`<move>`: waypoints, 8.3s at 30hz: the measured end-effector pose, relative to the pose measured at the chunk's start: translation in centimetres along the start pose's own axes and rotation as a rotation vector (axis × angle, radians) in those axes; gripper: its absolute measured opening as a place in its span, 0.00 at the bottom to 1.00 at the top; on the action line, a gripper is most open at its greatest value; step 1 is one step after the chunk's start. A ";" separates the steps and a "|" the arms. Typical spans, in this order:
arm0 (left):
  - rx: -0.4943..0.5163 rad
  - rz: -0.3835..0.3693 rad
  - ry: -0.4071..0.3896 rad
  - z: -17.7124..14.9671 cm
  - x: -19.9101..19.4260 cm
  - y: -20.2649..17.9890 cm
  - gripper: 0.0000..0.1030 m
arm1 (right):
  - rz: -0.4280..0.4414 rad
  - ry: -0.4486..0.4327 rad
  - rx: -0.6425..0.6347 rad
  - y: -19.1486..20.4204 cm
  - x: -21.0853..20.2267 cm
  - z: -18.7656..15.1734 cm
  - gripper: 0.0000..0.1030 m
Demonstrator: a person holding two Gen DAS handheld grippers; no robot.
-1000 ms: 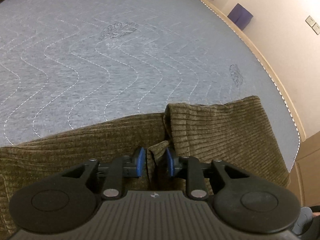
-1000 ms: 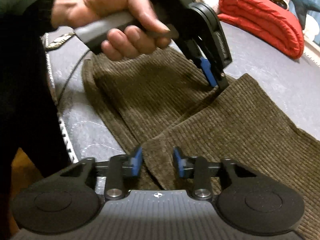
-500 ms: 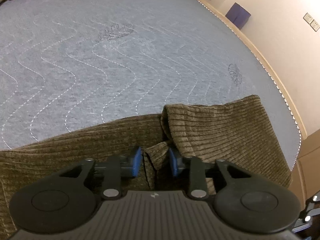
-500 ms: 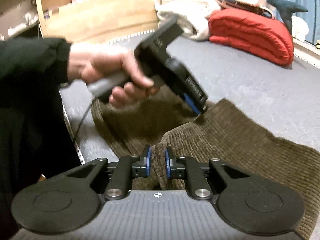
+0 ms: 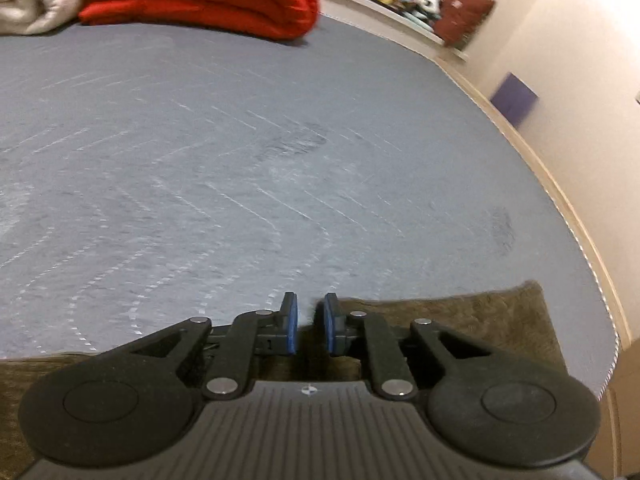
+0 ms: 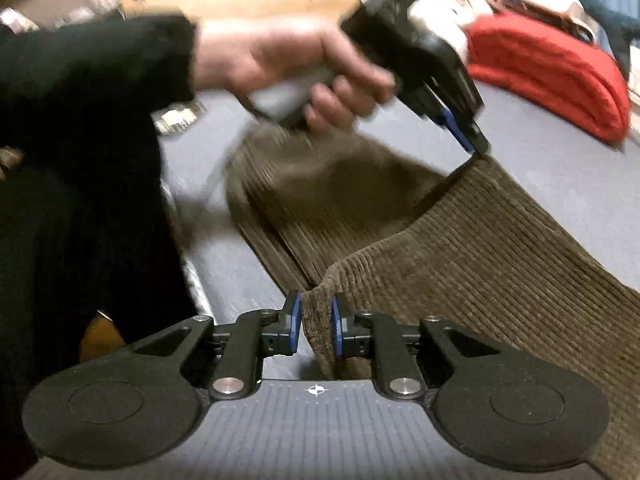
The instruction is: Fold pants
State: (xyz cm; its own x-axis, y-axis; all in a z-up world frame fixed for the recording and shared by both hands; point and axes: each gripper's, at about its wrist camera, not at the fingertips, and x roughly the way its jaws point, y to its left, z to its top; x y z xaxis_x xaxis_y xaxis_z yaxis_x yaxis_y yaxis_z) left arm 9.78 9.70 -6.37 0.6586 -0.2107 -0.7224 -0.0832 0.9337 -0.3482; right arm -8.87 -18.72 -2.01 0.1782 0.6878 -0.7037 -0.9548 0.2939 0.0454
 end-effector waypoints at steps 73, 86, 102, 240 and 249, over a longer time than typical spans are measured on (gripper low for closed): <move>0.474 -0.435 -0.043 -5.4 -7.9 -12.0 0.82 | -0.623 -0.151 0.380 -2.3 -10.1 -0.8 0.29; 0.253 -0.358 0.048 -3.5 -7.8 -7.8 0.78 | -0.469 -0.238 -0.218 9.1 -1.9 5.3 0.29; -0.008 -0.002 -0.006 -3.2 -15.6 13.7 0.26 | -0.122 -0.484 0.114 3.2 -0.6 11.4 0.71; 0.102 0.338 -0.103 -2.5 -8.1 -5.5 0.99 | -0.691 -0.215 0.610 -11.9 -0.4 5.2 0.99; 0.125 0.318 -0.086 -2.8 -7.2 -6.1 0.99 | -0.686 -0.188 0.586 -12.4 1.2 6.3 0.99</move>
State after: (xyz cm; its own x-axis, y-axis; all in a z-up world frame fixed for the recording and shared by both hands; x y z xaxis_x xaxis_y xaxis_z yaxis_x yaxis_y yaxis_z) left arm 3.44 4.69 -0.66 0.6757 0.1162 -0.7280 -0.2055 0.9780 -0.0346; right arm 4.69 -17.38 1.01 0.7457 0.3203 -0.5843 -0.3616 0.9311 0.0489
